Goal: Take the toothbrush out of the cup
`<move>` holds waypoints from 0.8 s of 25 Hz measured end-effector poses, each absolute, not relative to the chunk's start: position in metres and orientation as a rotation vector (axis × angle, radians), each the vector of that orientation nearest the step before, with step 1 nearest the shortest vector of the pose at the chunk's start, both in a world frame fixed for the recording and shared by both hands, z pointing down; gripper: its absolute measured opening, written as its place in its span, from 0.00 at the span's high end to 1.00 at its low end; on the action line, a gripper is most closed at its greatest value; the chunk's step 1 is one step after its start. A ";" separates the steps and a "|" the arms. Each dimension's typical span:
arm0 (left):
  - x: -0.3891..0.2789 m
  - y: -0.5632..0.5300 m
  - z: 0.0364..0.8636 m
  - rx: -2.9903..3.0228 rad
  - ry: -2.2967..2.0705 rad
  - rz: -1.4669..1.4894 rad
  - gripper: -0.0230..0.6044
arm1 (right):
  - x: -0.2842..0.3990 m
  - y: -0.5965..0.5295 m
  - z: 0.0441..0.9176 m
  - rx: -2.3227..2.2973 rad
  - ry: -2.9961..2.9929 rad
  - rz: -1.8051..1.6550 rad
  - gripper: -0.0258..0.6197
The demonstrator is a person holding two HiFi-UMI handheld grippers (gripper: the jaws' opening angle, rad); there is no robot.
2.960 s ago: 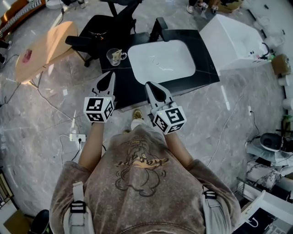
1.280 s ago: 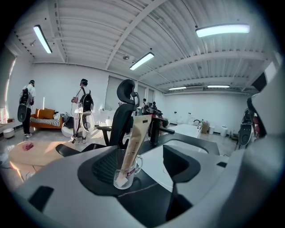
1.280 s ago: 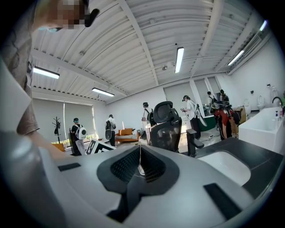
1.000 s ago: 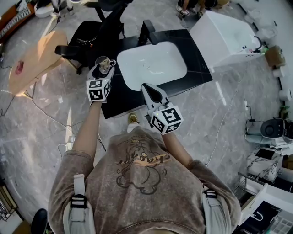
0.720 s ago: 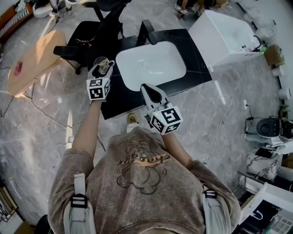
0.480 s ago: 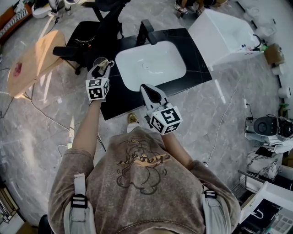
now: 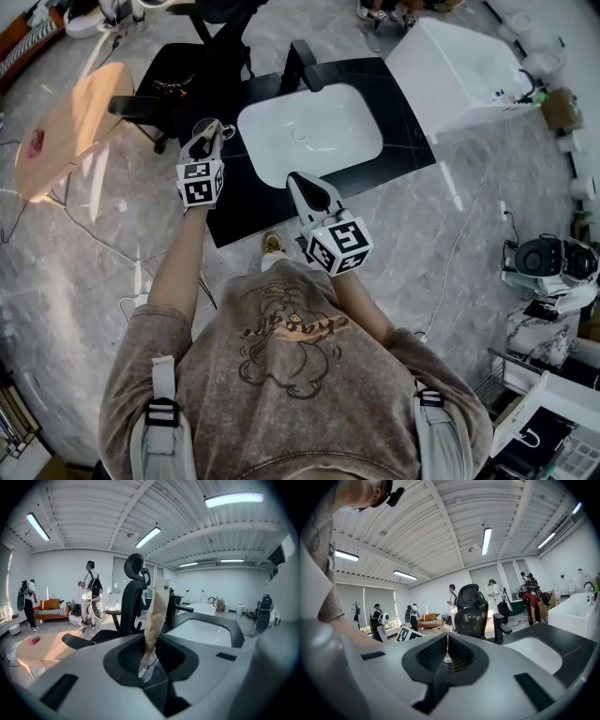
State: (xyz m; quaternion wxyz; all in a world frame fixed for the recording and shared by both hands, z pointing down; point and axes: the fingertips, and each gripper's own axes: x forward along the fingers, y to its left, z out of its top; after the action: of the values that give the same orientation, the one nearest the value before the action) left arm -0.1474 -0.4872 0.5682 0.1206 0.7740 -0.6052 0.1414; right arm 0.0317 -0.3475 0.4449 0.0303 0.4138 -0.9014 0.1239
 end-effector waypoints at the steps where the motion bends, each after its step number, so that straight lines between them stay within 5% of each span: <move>1: -0.148 -0.487 0.568 2.262 -1.771 0.416 0.83 | 0.030 -0.347 0.445 1.273 -2.778 0.383 0.93; 20: -0.152 -0.483 0.527 2.344 -1.840 0.380 0.85 | 0.022 -0.343 0.451 1.265 -2.782 0.402 0.93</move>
State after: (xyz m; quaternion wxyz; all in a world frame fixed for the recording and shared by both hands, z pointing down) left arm -0.1521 -0.4834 0.5269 0.0688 0.7784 -0.6111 0.1261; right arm 0.0222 -0.3430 0.4507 0.0295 0.4102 -0.9021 0.1305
